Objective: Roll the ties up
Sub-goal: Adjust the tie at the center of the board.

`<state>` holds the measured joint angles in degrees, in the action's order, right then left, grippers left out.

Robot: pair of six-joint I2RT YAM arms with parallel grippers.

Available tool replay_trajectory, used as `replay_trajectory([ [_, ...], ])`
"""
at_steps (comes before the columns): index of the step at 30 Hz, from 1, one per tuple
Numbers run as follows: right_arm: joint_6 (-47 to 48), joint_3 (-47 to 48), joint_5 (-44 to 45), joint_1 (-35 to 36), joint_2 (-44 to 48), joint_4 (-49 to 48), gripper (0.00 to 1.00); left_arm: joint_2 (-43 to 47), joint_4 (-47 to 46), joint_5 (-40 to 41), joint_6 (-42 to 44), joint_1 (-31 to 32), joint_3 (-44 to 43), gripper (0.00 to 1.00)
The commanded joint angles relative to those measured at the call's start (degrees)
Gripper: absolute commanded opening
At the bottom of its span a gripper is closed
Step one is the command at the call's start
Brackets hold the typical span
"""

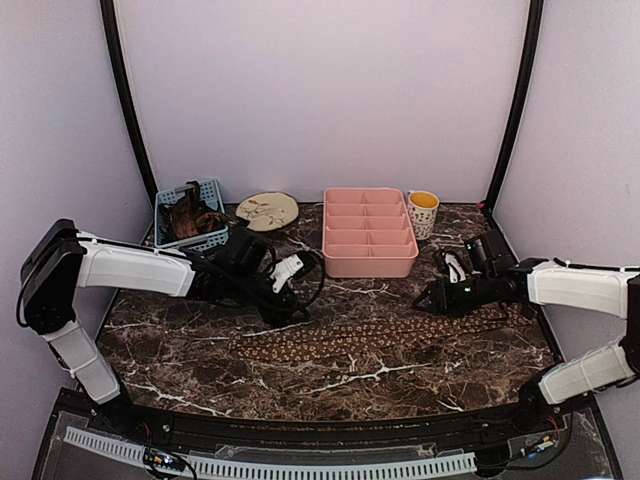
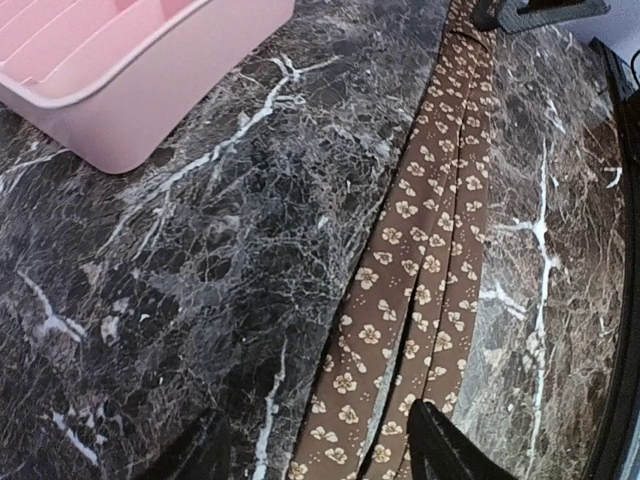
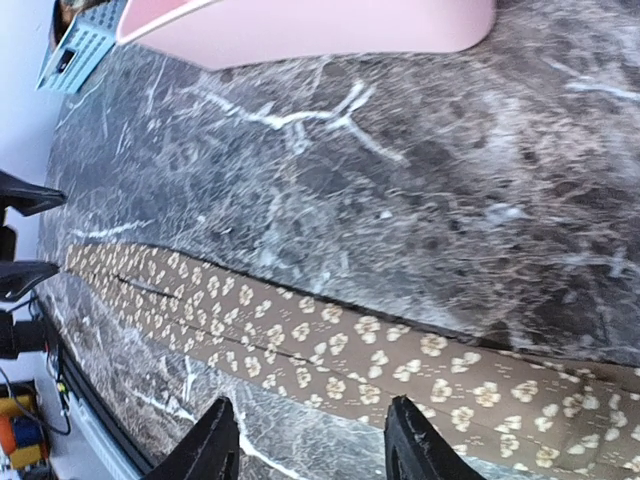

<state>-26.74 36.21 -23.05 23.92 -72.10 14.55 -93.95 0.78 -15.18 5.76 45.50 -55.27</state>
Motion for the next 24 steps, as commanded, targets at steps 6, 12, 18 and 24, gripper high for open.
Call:
replay_trajectory([
  [6, 0.6, 2.3, -5.0, 3.2, -6.2, -5.2, 0.46, -11.2, 0.3, -7.0, 2.3, 2.4, -6.2, 0.52],
  [12, 1.3, 4.6, -4.5, 4.0, -10.6, -6.3, 0.44, -15.8, -0.7, -5.3, 2.0, 4.5, -7.6, 0.42],
  [18, 1.8, 5.4, -4.3, 4.1, -12.7, -6.1, 0.42, -17.7, 1.4, -5.6, 2.9, 5.8, -9.2, 0.18],
  [24, 2.0, 4.4, -3.4, 4.1, -12.0, -5.5, 0.41, -12.1, 2.1, -5.8, 3.0, 6.4, -8.4, 0.11],
])
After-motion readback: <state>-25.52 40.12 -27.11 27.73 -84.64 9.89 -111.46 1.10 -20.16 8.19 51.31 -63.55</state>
